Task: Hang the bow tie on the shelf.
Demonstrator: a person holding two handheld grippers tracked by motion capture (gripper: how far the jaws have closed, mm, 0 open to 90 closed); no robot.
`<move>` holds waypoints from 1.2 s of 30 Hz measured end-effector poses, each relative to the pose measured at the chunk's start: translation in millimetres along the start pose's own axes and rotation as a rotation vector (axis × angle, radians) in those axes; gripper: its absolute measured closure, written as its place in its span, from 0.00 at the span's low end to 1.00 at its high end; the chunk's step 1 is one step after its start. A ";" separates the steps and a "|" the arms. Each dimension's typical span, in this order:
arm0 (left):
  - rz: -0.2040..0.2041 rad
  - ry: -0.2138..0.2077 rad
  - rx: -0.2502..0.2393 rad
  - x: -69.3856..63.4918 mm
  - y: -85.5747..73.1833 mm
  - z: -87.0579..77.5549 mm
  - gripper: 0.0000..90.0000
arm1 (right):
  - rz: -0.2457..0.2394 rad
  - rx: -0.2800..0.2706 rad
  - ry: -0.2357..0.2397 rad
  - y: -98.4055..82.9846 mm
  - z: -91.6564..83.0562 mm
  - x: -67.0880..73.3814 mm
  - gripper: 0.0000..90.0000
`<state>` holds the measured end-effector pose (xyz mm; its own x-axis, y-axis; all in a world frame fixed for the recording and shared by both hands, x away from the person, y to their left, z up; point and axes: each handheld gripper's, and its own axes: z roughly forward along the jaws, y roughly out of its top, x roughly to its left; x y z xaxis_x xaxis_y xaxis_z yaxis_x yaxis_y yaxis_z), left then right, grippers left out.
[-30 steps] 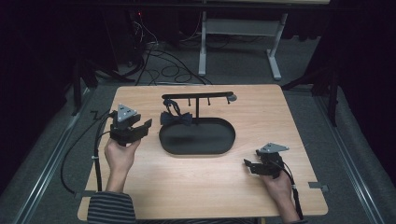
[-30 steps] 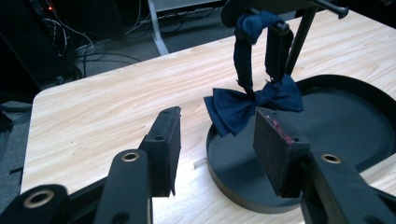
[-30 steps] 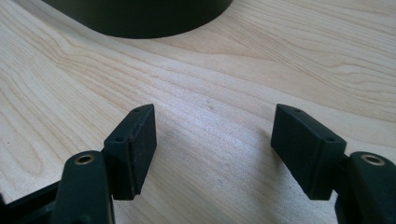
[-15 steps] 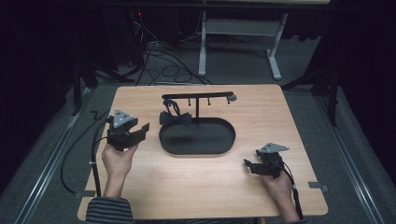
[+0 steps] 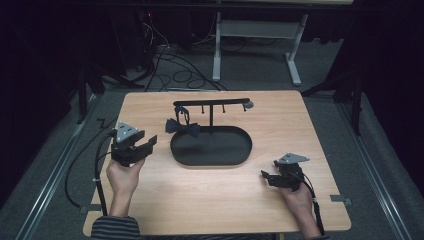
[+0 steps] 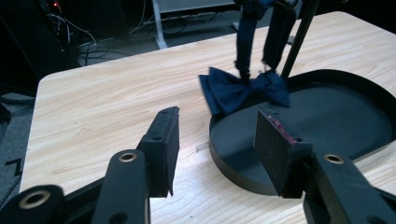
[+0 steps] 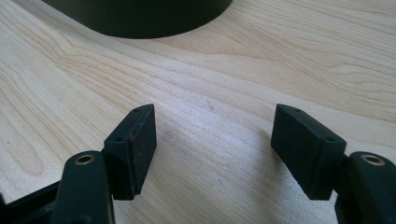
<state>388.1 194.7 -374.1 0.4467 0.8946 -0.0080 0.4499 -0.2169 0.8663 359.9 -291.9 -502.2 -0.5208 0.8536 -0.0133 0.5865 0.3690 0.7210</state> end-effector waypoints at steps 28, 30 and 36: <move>-0.043 -0.011 0.021 5.9 -28.3 -8.2 0.54 | -0.001 0.000 0.000 0.0 0.0 0.0 0.36; -0.046 -0.012 0.021 5.0 -30.0 -7.9 0.53 | 0.000 0.000 0.000 0.0 0.0 0.1 0.36; -0.053 -0.022 0.031 3.0 -36.6 -6.8 0.53 | -0.001 0.000 0.000 0.0 0.0 0.0 0.36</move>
<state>367.7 208.0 -402.4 0.4383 0.8965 -0.0652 0.4969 -0.1812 0.8486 359.8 -292.0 -502.2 -0.5209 0.8535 -0.0141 0.5863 0.3697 0.7209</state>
